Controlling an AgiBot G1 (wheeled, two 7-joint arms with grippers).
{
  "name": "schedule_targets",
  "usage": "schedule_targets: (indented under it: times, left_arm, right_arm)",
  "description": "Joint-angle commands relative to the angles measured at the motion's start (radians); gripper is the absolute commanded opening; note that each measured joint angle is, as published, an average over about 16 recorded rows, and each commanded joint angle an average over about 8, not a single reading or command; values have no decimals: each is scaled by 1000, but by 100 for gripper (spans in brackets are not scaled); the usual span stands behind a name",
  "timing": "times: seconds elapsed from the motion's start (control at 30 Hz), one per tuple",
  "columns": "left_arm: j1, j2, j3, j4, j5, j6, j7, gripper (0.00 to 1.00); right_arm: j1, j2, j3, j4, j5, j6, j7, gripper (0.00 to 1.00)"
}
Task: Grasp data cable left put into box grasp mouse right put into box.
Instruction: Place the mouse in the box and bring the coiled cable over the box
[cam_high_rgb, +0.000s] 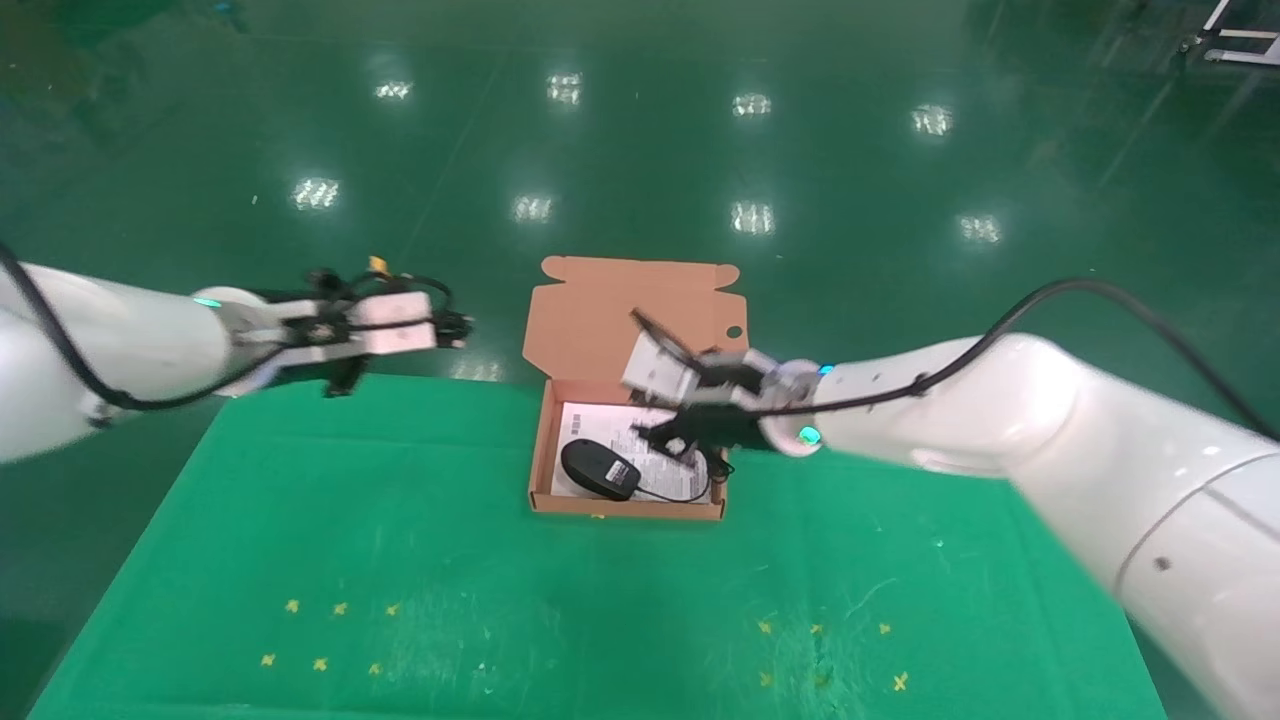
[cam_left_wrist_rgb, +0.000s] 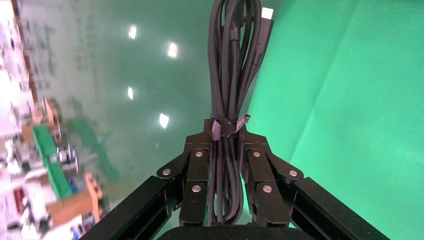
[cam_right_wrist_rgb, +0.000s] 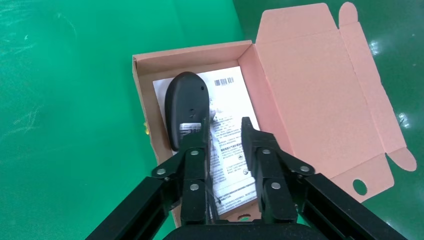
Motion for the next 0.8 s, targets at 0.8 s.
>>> schedule_targets:
  times: [0.8]
  left_arm:
    - [69, 332, 135, 497, -265, -524, 365, 0]
  right_arm:
    - [60, 405, -64, 366, -136, 69, 211, 100]
